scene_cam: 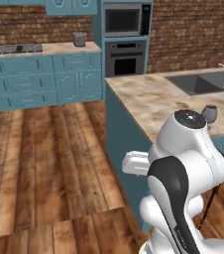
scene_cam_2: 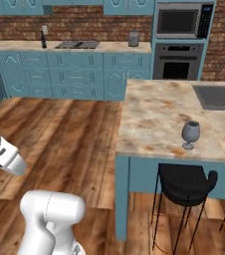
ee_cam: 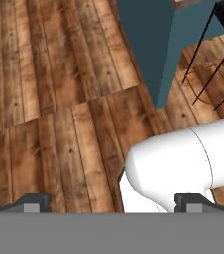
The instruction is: There is a wine glass and glass cup on the dining counter. Place the wine bottle next to the wine glass and the juice bottle next to the glass cup.
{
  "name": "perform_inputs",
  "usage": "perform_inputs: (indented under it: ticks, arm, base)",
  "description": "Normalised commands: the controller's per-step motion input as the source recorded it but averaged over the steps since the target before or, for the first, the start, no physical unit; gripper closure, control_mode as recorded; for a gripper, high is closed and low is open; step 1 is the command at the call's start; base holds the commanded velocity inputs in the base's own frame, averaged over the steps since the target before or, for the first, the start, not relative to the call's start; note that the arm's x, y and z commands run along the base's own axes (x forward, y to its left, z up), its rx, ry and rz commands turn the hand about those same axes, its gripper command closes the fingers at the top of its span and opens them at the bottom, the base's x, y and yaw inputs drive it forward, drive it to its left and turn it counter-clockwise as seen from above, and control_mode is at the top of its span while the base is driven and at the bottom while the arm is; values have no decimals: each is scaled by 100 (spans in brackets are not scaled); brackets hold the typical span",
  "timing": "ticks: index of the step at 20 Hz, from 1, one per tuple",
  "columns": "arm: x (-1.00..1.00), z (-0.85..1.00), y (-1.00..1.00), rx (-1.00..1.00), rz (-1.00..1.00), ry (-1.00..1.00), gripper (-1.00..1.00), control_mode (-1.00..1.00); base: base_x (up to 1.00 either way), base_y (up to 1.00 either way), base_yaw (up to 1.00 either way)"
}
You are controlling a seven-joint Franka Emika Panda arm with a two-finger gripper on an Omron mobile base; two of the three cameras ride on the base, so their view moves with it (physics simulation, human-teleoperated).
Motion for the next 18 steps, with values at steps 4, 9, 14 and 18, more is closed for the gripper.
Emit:
perform_inputs:
  ticks: [4,9,14,18]
  arm:
    - [0,0,0,0,0,0,-100,100]
    - [0,0,0,0,0,0,-100,100]
    - [0,0,0,0,0,0,-100,100]
    - [0,0,0,0,0,0,-100,100]
  base:
    - [76,53,-6]
    - [88,35,-8]
    - [92,30,-8]
    - [93,28,-7]
